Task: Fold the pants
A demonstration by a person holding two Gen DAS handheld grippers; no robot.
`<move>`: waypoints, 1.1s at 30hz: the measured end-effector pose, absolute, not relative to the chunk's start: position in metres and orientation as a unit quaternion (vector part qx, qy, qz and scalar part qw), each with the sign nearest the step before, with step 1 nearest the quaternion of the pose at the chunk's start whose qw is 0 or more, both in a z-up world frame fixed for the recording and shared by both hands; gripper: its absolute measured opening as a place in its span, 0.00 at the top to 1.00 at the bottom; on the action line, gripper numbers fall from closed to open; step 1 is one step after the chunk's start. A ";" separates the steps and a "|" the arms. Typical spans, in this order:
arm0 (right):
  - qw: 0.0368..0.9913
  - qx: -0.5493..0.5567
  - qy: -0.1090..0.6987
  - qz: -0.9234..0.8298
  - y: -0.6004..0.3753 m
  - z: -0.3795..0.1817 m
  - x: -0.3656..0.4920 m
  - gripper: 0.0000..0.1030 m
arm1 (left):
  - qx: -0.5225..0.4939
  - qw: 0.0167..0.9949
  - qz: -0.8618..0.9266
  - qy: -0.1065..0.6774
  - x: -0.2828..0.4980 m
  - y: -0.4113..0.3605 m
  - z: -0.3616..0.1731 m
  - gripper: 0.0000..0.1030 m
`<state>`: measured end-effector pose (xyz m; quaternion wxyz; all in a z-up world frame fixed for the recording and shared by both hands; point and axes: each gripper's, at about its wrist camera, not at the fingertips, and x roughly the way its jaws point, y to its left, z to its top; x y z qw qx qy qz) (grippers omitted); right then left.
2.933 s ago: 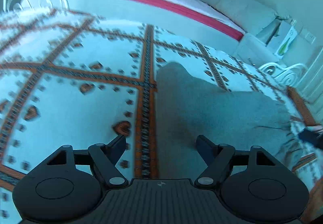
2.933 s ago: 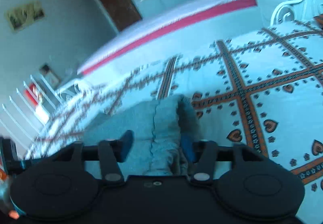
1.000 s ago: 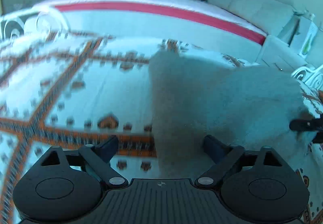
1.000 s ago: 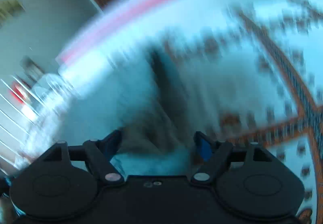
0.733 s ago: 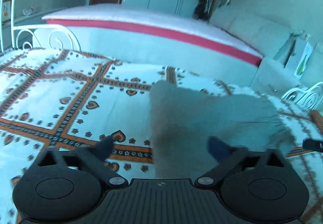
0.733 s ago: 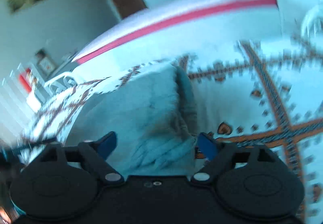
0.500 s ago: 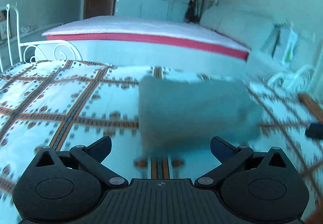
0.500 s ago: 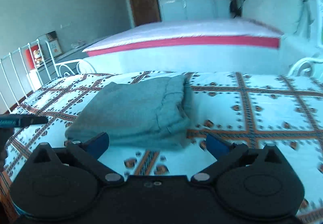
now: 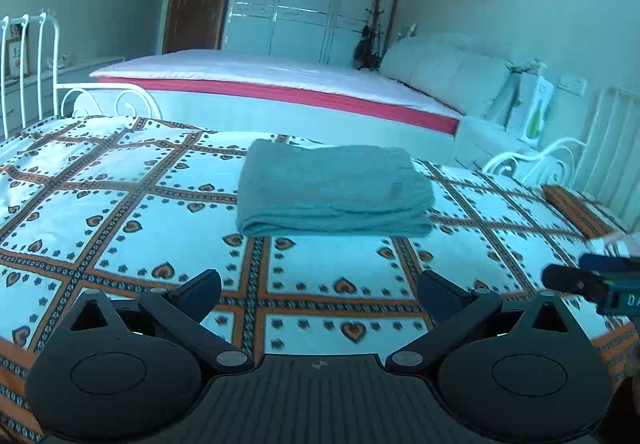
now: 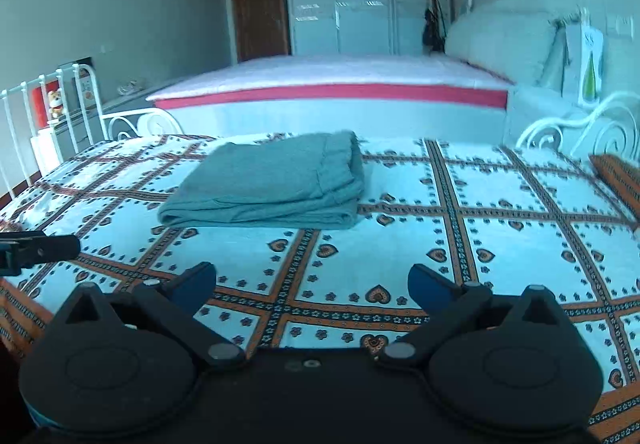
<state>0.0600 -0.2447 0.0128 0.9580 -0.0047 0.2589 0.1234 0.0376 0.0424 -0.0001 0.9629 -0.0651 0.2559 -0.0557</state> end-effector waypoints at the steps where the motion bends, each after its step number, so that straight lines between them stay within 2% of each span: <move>1: 0.957 -0.002 0.258 0.130 -0.244 0.013 0.055 0.06 | -0.053 0.964 -0.058 0.254 0.036 0.038 -0.001 0.00; 4: 0.959 -0.005 0.252 0.132 -0.238 0.013 0.052 0.06 | -0.026 0.966 -0.060 0.252 0.037 0.026 0.000 0.00; 33: 0.959 0.019 0.257 0.121 -0.237 0.006 0.062 0.06 | -0.024 0.966 -0.081 0.246 0.049 0.017 0.000 0.00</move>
